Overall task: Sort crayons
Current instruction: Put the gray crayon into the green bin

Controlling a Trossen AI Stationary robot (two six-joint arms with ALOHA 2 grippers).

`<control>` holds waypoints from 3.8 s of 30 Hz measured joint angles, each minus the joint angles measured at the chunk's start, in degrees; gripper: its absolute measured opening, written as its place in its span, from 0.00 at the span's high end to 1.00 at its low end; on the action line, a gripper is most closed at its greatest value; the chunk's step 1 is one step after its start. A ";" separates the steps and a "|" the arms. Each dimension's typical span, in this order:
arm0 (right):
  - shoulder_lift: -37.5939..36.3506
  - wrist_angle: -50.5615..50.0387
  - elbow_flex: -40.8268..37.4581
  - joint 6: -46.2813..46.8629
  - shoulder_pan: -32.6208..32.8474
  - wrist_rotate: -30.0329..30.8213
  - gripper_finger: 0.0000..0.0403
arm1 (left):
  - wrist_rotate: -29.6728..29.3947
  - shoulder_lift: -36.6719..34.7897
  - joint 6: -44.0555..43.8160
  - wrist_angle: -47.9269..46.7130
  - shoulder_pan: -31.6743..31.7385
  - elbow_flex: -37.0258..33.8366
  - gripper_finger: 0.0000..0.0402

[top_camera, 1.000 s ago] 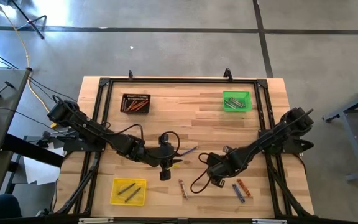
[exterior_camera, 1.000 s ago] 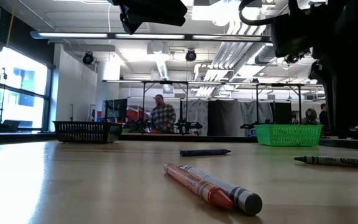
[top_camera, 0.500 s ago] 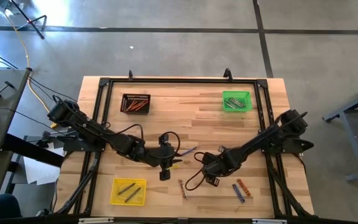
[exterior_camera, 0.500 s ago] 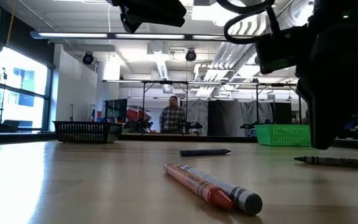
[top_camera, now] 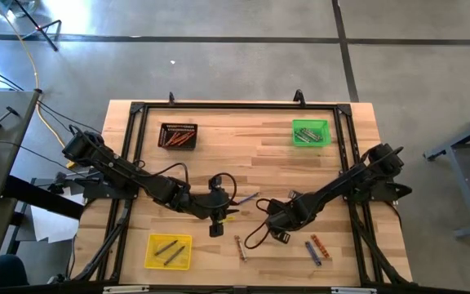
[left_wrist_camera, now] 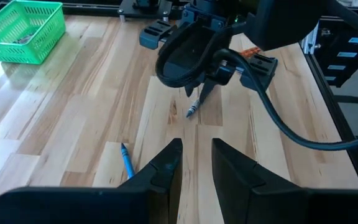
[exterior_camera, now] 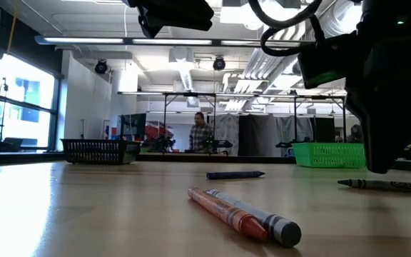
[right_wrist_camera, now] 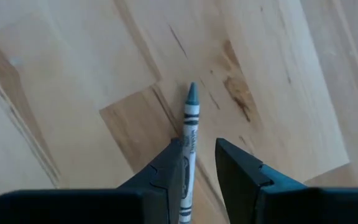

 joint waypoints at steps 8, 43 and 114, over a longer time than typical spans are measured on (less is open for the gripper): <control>-0.12 4.11 -4.52 1.85 0.18 -1.52 0.78 | 0.08 0.00 -0.34 -0.04 0.00 0.00 0.82; -5.13 -10.22 -5.40 -2.71 -1.39 -0.73 0.99 | -0.01 0.00 -0.48 0.00 -0.02 0.00 0.82; -35.97 10.94 -24.87 -49.09 -76.78 2.02 0.95 | 5.04 -2.51 13.14 -2.78 20.52 -0.02 0.82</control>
